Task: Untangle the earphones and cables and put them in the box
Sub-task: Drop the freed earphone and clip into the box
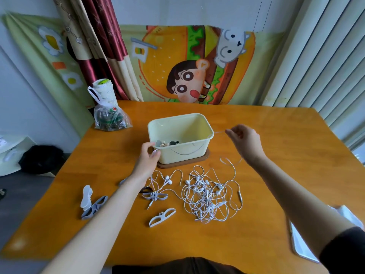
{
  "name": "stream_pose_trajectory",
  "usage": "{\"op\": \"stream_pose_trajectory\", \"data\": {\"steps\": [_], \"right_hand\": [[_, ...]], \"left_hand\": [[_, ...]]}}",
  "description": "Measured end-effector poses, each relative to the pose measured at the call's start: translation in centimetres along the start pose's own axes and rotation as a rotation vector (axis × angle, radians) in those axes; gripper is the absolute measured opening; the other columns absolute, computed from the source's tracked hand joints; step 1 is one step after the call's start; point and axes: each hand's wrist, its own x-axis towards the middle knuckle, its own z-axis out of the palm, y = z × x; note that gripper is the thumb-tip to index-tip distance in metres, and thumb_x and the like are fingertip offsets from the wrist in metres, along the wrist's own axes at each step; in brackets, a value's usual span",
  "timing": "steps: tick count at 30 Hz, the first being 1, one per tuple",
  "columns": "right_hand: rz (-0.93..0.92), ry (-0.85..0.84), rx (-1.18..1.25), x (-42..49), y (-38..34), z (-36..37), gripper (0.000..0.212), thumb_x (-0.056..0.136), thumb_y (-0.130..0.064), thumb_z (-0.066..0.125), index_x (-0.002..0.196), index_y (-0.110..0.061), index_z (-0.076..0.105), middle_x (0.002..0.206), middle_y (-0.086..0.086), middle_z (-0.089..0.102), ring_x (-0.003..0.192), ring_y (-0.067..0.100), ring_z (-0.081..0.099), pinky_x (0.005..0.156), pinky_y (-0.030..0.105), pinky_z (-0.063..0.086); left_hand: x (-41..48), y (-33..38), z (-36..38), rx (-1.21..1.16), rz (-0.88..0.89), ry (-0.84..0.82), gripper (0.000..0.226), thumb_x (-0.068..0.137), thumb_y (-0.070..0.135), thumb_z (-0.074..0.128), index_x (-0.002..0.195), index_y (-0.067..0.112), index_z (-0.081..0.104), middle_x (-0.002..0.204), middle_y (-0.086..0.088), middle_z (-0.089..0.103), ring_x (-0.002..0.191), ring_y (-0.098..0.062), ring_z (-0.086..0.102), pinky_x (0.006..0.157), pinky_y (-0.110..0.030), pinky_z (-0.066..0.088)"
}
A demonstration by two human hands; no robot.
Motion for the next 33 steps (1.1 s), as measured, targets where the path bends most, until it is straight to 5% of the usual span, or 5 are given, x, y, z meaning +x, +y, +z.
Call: {"op": "stream_pose_trajectory", "data": {"steps": [3,7,13,27,33], "right_hand": [[-0.154,-0.098,-0.006,0.3,-3.6,-0.3,0.013,0.089,-0.029,0.062,0.083,-0.018,0.059,0.07,-0.01,0.052,0.062,0.001,0.046,0.052,0.012,0.034],[-0.273,-0.288,-0.019,-0.8,-6.0,1.0,0.016,0.089,-0.03,0.062,0.086,-0.015,0.066,0.073,-0.009,0.058,0.061,0.001,0.049,0.052,0.009,0.037],[-0.234,-0.428,0.051,-2.1,-4.9,2.1,0.018,0.093,-0.027,0.057,0.084,-0.014,0.066,0.069,-0.012,0.057,0.061,0.002,0.051,0.054,0.01,0.04],[0.195,-0.437,-0.224,-1.1,5.4,0.8,0.025,0.093,-0.029,0.056,0.075,-0.014,0.067,0.058,0.003,0.053,0.061,0.023,0.052,0.056,0.028,0.034],[-0.041,-0.106,-0.116,0.4,-0.6,0.0,0.021,0.092,-0.026,0.059,0.084,-0.008,0.067,0.066,-0.001,0.055,0.055,0.008,0.043,0.047,0.015,0.031]], "left_hand": [[-1.5,2.9,1.3,0.007,0.18,-0.189,0.049,0.098,0.019,0.05,0.141,0.036,0.033,0.147,-0.007,0.037,0.134,-0.025,0.038,0.096,-0.031,0.043],[-2.7,5.5,3.6,0.07,0.349,-0.29,0.034,0.099,0.024,0.048,0.133,0.03,0.047,0.073,-0.003,0.041,0.064,-0.014,0.044,0.057,-0.022,0.035],[-2.4,4.4,3.6,0.064,0.318,-0.203,0.03,0.103,0.018,0.037,0.082,0.018,0.059,0.063,0.0,0.035,0.053,-0.011,0.031,0.051,-0.025,0.025],[0.6,-1.3,-0.7,-0.145,-0.106,0.169,0.024,0.102,0.013,0.038,0.109,0.011,0.062,0.076,-0.007,0.047,0.057,-0.016,0.041,0.047,-0.019,0.03],[-0.9,1.7,1.0,-0.037,0.026,-0.108,0.054,0.097,0.013,0.051,0.143,0.034,0.032,0.142,-0.007,0.04,0.124,-0.043,0.045,0.093,-0.042,0.047]]}}
